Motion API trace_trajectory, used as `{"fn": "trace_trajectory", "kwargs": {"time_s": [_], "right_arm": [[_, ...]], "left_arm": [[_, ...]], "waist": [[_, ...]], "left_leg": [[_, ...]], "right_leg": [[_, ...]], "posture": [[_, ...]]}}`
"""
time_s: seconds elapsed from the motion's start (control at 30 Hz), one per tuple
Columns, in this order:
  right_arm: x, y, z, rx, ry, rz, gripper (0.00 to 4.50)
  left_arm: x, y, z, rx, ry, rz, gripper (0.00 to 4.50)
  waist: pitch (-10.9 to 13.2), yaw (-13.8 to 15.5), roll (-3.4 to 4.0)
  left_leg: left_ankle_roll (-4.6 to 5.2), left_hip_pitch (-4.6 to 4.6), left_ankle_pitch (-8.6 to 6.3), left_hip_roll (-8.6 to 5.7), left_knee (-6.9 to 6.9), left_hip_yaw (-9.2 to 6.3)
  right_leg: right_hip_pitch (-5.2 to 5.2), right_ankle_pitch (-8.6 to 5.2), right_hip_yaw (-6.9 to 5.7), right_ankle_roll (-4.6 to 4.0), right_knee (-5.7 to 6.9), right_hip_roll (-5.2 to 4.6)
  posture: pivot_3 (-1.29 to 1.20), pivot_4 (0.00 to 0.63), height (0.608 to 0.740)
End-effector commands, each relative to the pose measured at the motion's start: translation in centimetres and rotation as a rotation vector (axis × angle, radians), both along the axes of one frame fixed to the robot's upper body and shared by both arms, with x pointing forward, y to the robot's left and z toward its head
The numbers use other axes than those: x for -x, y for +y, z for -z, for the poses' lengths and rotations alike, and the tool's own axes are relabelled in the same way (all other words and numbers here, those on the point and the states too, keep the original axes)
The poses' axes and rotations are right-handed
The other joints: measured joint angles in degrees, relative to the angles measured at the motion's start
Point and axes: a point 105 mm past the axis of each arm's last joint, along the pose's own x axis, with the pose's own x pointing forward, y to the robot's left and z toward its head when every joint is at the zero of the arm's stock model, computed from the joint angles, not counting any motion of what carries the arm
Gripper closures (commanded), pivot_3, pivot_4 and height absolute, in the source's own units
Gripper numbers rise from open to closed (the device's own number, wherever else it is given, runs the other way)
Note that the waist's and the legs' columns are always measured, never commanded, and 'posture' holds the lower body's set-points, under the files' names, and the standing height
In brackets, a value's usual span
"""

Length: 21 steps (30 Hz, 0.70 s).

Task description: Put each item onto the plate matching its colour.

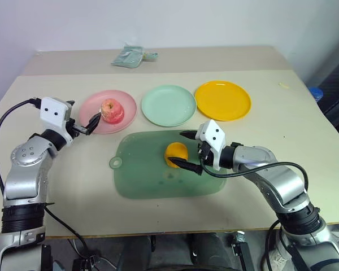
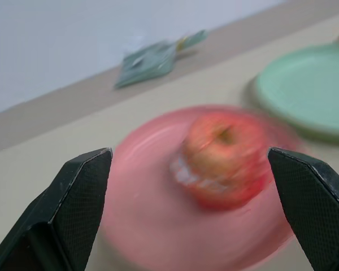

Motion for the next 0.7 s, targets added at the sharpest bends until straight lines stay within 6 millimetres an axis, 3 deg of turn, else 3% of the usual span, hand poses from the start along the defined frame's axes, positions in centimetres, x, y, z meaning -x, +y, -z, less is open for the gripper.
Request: {"fn": "trace_trajectory", "kwargs": {"time_s": [0.03,0.17,0.3,0.43,0.6,0.7], "right_arm": [[-0.1,0.2,0.2,0.028,0.009,-0.007,0.00],[-0.2,0.4,1.7,0.045,0.082,0.003,0.00],[0.0,1.2,1.6,-0.006,0.129,-0.021,0.00],[-0.3,1.6,1.3,-0.010,0.126,-0.010,1.22],[-2.5,0.3,-1.7,-0.067,0.032,0.097,1.34],[-5.8,-1.9,-3.9,-0.118,-0.021,0.272,1.34]], "left_arm": [[3.0,-3.1,0.3,-0.024,0.051,0.223,0.02],[6.8,-6.5,3.4,-0.085,0.222,0.466,0.02],[8.9,-8.0,5.3,-0.113,0.304,0.574,0.02],[9.4,-8.5,6.1,-0.123,0.328,0.592,0.00],[9.8,-9.0,6.4,-0.111,0.327,0.600,0.00],[9.9,-9.4,6.3,-0.101,0.320,0.616,0.00]], "waist": [[0.0,-0.4,0.01],[0.0,-0.4,0.02],[0.0,0.1,0.02],[0.0,0.0,0.03],[0.0,-0.2,0.03],[0.0,-0.2,0.03]], "left_leg": [[0.00,0.00,0.00,0.02,-0.02,0.02],[0.00,0.02,0.00,0.10,-0.09,0.06],[0.00,0.06,0.00,0.09,-0.05,0.04],[0.00,0.05,0.00,0.07,-0.04,0.03],[0.00,0.05,0.00,0.09,-0.05,0.03],[0.00,0.05,0.00,0.09,-0.05,0.04]], "right_leg": [[-0.03,0.00,0.02,0.00,0.00,0.01],[-0.08,-0.01,0.08,-0.03,0.03,0.11],[0.03,-0.01,0.06,-0.04,0.01,0.10],[0.04,-0.01,0.05,-0.04,-0.01,0.09],[0.02,-0.01,0.05,-0.04,0.00,0.12],[0.02,-0.01,0.05,-0.03,0.00,0.12]], "posture": [[0.00,0.150,0.740],[0.00,0.150,0.740],[0.00,0.150,0.740],[0.00,0.150,0.740],[0.00,0.150,0.740],[0.00,0.150,0.740]]}}
